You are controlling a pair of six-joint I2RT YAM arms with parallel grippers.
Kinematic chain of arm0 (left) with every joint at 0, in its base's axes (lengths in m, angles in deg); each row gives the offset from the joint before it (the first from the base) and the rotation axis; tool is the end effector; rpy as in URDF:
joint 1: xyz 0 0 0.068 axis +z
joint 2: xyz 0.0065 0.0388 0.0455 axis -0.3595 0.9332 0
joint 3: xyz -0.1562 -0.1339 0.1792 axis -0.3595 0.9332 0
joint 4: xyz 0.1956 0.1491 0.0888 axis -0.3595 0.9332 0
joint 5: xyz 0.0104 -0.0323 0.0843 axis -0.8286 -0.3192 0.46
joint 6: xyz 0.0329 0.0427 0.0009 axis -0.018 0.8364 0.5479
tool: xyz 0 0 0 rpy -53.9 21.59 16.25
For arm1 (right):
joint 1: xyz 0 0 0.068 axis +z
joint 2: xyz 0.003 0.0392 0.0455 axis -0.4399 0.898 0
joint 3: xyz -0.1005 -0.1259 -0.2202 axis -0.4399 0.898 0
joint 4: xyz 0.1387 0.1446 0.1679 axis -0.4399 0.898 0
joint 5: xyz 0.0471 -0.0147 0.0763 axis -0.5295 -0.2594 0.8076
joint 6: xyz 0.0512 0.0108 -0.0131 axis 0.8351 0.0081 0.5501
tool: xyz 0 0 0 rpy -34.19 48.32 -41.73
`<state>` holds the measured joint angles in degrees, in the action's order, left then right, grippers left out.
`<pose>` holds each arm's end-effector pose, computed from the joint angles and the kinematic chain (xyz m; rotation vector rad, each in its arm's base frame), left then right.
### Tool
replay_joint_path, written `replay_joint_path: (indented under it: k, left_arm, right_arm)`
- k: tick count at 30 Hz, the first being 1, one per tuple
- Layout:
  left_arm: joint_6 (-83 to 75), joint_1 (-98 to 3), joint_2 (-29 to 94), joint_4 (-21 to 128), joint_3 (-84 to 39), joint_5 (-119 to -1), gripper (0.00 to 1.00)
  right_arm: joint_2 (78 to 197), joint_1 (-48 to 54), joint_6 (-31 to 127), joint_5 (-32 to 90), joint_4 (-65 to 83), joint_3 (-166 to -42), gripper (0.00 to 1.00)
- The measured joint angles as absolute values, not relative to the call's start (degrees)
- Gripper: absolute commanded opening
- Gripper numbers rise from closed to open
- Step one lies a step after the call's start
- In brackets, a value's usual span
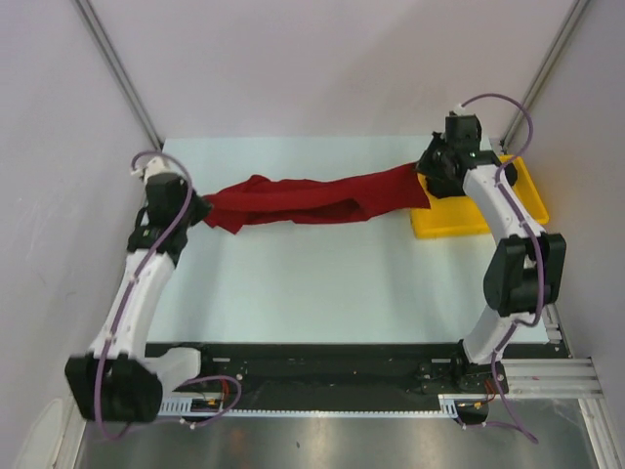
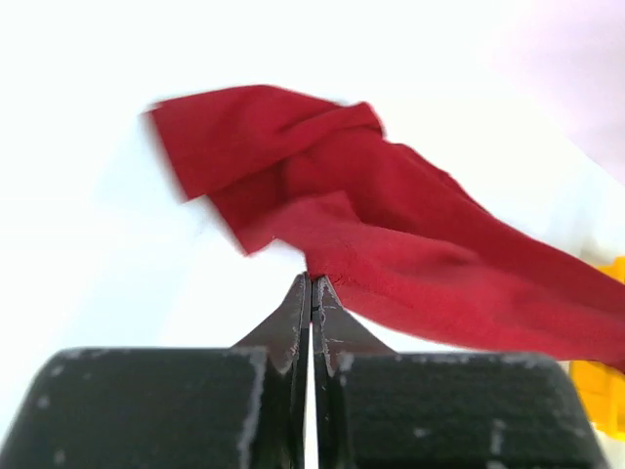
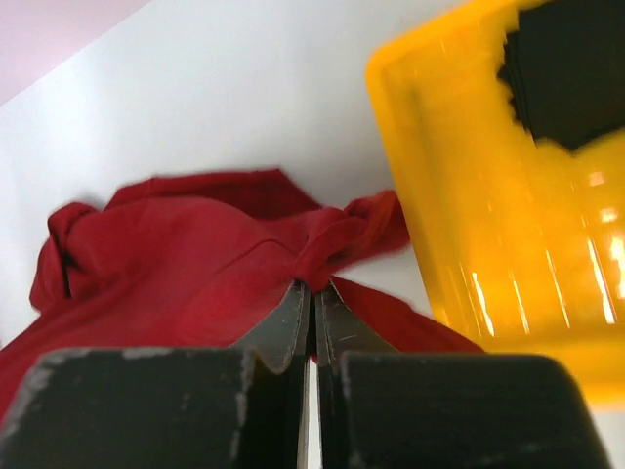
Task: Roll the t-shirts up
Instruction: Flatten out the T-shirt at the center of the board.
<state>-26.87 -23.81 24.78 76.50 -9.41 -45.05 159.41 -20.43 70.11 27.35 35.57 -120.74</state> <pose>0.2656 -0.0085 0.3271 -0.6352 1.9897 -0.2684 0.4143 0.0450 0.3169 0.3959 2.2345 0.4453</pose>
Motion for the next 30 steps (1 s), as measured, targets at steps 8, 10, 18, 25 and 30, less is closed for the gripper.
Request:
replay_joint_path:
  k: [8,10,18,25,30]
  left_arm:
    - [-27.48,-17.21,-0.07,87.82,4.32,-43.04,0.0]
    - [-27.43,-17.12,-3.77,90.11,5.7,-42.99,0.0]
    - [-27.26,-17.08,-7.79,92.32,9.22,-43.52,0.0]
    - [-27.28,-17.06,-7.29,92.23,12.08,-45.73,0.0]
    - [-27.28,-17.06,-6.52,90.72,12.08,-46.4,0.0]
  right_arm:
    - [139.52,-14.79,71.11,24.68,41.29,-99.84,0.0]
    - [134.45,-11.95,71.42,23.94,42.56,-93.72,0.04]
    - [114.87,-8.89,75.2,22.65,48.22,-72.22,0.64]
    - [111.28,-4.76,78.72,20.07,46.78,-66.42,0.72]
    - [114.23,-3.71,81.41,18.67,41.01,-63.5,0.7]
